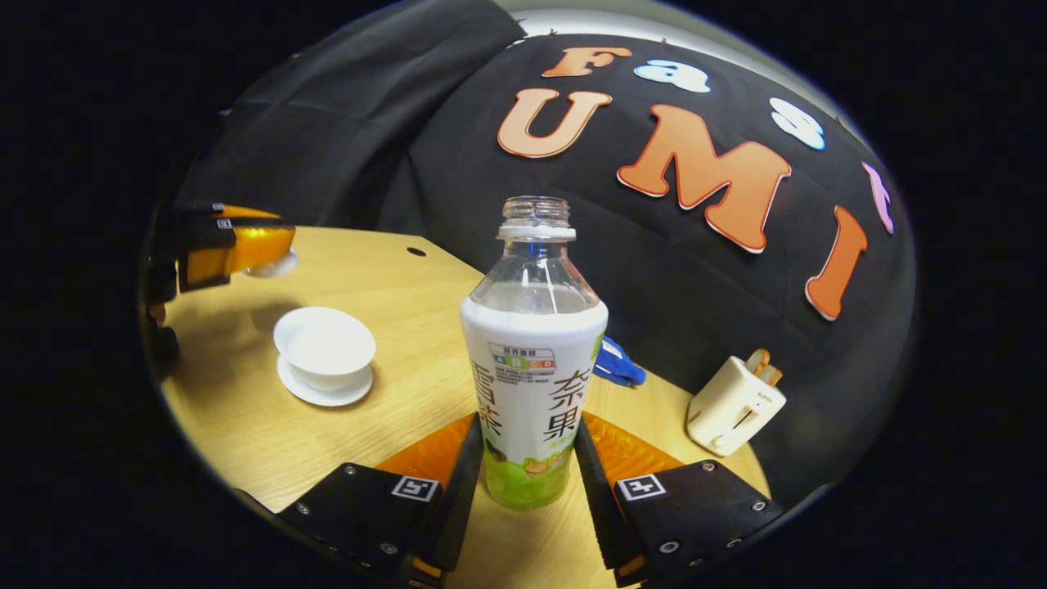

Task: Open the teacup lid with one hand, grasp the water bottle and pour water into the teacup with the other hand; after pouring, place the water bottle on the coaster and then close the teacup lid.

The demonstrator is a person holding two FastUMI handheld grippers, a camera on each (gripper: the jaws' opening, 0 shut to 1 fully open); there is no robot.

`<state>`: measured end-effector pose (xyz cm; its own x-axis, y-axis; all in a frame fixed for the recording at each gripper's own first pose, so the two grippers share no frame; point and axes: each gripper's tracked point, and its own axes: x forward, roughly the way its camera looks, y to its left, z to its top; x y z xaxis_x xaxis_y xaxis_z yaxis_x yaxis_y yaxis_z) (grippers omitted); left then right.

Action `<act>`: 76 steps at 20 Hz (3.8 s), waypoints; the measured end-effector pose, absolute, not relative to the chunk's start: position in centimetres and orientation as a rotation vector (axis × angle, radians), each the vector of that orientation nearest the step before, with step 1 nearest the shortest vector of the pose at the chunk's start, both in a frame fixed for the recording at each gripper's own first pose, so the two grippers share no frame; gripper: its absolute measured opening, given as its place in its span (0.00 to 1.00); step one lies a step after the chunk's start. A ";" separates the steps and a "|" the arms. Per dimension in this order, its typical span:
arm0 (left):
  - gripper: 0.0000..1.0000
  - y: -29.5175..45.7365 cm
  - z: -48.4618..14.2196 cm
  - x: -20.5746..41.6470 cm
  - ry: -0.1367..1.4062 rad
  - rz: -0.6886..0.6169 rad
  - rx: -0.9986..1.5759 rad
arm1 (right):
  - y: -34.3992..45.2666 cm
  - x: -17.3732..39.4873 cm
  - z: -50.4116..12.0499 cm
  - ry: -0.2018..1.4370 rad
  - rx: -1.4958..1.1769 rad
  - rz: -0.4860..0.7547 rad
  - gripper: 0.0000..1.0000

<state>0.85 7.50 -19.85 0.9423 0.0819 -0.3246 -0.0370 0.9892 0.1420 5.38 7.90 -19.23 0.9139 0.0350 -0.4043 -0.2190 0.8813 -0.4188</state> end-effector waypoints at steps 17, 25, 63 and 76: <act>0.34 11.2 -19.2 -0.6 0.333 0.101 0.139 | 7.4 6.5 -17.0 0.185 -1.260 0.053 0.64; 0.34 12.4 -18.8 -1.1 0.327 0.116 0.156 | 8.6 6.3 -16.4 0.122 -1.426 0.117 0.64; 0.35 14.3 -17.6 -1.6 0.302 0.123 0.117 | 9.5 6.4 -14.4 -0.094 -1.835 0.171 0.64; 0.34 14.0 -16.2 -1.9 0.273 0.101 0.123 | 9.5 7.0 -13.7 -0.216 -1.955 0.137 0.64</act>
<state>-1.93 13.98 -16.23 0.9580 0.1162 -0.2622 -0.0828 0.9874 0.1351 7.03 9.45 -13.74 0.9766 0.2150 0.0048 0.0867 -0.3732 -0.9237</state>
